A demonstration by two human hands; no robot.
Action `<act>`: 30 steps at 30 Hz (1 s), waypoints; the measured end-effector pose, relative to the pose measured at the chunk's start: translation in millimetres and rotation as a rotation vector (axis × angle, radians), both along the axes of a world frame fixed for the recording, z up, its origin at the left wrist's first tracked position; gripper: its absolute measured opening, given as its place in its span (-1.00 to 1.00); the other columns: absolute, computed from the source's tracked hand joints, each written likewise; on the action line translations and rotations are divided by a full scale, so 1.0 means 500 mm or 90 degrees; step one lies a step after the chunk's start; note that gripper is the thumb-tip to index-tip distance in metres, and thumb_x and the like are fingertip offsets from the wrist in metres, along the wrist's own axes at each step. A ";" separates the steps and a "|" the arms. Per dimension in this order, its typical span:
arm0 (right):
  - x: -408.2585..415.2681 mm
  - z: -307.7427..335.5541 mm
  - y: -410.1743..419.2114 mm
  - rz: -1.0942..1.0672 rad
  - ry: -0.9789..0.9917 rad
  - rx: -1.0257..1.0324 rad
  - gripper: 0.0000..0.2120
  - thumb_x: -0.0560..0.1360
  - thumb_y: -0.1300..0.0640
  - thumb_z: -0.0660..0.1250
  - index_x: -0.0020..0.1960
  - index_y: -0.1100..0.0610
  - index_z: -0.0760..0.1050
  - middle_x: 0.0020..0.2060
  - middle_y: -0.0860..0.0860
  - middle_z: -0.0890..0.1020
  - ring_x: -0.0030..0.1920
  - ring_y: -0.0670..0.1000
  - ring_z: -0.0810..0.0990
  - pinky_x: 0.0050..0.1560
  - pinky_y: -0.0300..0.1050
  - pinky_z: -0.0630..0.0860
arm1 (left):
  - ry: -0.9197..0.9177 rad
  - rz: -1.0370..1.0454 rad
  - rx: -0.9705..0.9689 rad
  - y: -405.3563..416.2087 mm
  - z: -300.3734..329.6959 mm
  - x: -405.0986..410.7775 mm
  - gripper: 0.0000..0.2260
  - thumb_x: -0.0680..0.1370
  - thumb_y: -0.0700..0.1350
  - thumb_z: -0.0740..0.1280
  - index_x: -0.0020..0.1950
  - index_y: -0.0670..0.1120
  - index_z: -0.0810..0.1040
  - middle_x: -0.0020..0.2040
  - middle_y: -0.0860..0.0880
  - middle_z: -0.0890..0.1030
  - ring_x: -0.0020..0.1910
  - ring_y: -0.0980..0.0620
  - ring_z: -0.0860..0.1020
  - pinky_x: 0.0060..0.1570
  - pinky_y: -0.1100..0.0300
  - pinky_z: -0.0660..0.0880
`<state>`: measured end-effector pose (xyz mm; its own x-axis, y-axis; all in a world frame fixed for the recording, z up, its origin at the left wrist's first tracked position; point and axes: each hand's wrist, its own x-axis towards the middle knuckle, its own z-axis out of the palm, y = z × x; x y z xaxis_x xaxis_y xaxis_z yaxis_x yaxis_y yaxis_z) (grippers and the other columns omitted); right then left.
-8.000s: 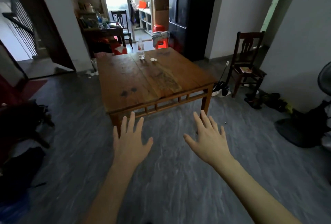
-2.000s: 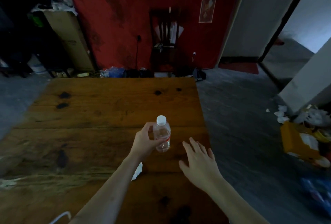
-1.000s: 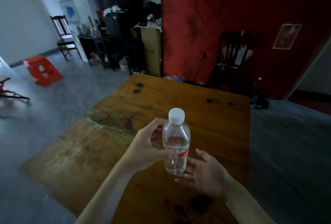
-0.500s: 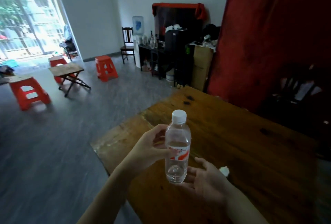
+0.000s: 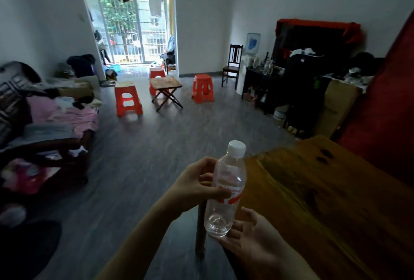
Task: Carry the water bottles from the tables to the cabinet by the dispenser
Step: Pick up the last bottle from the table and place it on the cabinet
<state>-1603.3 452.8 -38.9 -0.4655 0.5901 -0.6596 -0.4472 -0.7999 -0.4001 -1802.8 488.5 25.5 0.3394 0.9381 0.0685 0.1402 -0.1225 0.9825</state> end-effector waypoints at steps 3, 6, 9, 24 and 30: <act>-0.075 0.013 0.039 0.026 0.000 0.008 -0.40 0.63 -0.07 0.09 0.32 0.47 0.43 0.25 0.44 0.52 0.17 0.38 0.55 0.26 0.15 0.43 | -0.012 0.053 0.005 0.022 -0.003 -0.073 -0.53 0.37 -0.25 0.60 0.22 -0.04 0.55 0.16 -0.06 0.68 0.16 -0.06 0.67 0.18 -0.13 0.61; -0.136 0.018 0.096 0.083 -0.004 0.013 -0.42 0.60 -0.04 0.14 0.31 0.46 0.45 0.27 0.42 0.52 0.21 0.38 0.54 0.15 0.14 0.54 | -0.038 0.099 0.010 0.050 -0.002 -0.137 -0.47 0.30 -0.14 0.64 0.21 -0.03 0.55 0.15 -0.07 0.68 0.16 -0.07 0.67 0.16 -0.08 0.62; -0.184 0.015 0.162 0.121 0.003 0.007 -0.43 0.59 -0.02 0.16 0.33 0.47 0.43 0.29 0.42 0.51 0.35 0.38 0.46 0.38 0.15 0.41 | -0.059 0.132 0.003 0.085 -0.006 -0.192 -0.50 0.33 -0.21 0.63 0.21 -0.06 0.55 0.14 -0.06 0.69 0.15 -0.06 0.67 0.07 0.02 0.63; -0.363 0.004 0.552 0.262 0.099 0.018 -0.41 0.51 0.03 0.24 0.33 0.50 0.40 0.28 0.46 0.48 0.32 0.40 0.45 0.37 0.19 0.37 | -0.115 0.268 0.001 0.364 0.018 -0.368 -0.42 0.29 -0.16 0.60 0.28 -0.10 0.54 0.19 -0.12 0.68 0.18 -0.12 0.66 0.01 0.09 0.62; -0.444 0.004 0.701 0.281 0.086 0.035 -0.41 0.52 0.04 0.24 0.36 0.47 0.37 0.28 0.47 0.47 0.38 0.39 0.41 0.37 0.18 0.38 | -0.109 0.281 0.003 0.501 0.020 -0.446 -0.43 0.29 -0.18 0.59 0.27 -0.12 0.54 0.18 -0.14 0.69 0.17 -0.13 0.67 0.03 0.08 0.63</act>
